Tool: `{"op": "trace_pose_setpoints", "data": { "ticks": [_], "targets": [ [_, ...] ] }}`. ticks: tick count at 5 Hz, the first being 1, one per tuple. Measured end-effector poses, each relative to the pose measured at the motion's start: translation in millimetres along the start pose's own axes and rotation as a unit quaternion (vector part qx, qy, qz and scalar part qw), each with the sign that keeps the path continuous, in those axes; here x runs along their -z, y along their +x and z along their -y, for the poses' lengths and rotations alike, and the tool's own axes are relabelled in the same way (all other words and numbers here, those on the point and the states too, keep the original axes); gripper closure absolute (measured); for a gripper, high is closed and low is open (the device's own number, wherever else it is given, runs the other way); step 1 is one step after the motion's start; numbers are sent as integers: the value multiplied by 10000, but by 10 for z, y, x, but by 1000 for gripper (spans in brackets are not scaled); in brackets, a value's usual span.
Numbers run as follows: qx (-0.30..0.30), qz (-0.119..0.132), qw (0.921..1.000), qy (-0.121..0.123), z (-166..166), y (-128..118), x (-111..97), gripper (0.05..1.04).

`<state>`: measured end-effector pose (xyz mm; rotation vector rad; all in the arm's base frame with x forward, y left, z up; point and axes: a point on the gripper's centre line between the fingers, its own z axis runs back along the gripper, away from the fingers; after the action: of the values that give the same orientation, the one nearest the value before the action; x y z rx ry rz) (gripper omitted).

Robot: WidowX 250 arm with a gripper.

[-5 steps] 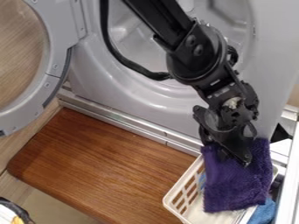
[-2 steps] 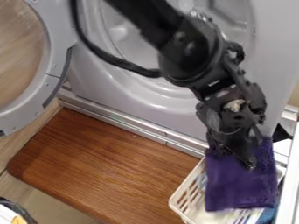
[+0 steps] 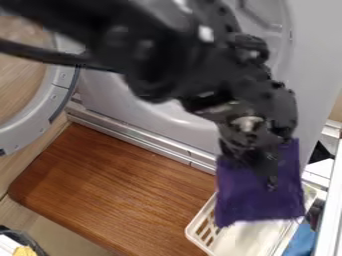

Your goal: Move the purple cloth from the basket to the washing machine

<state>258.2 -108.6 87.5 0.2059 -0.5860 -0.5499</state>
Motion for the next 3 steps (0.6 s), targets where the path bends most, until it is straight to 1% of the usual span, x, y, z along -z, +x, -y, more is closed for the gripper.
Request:
{"op": "trace_pose_setpoints", "data": {
  "ticks": [1, 2, 3],
  "targets": [
    [-284, 12, 9991, 329, -253, -126, -162, 1010],
    [-841, 174, 9947, 573, -632, -213, -177, 1010],
    [-1268, 272, 9891, 703, -972, -259, -121, 1010]
  ]
}}
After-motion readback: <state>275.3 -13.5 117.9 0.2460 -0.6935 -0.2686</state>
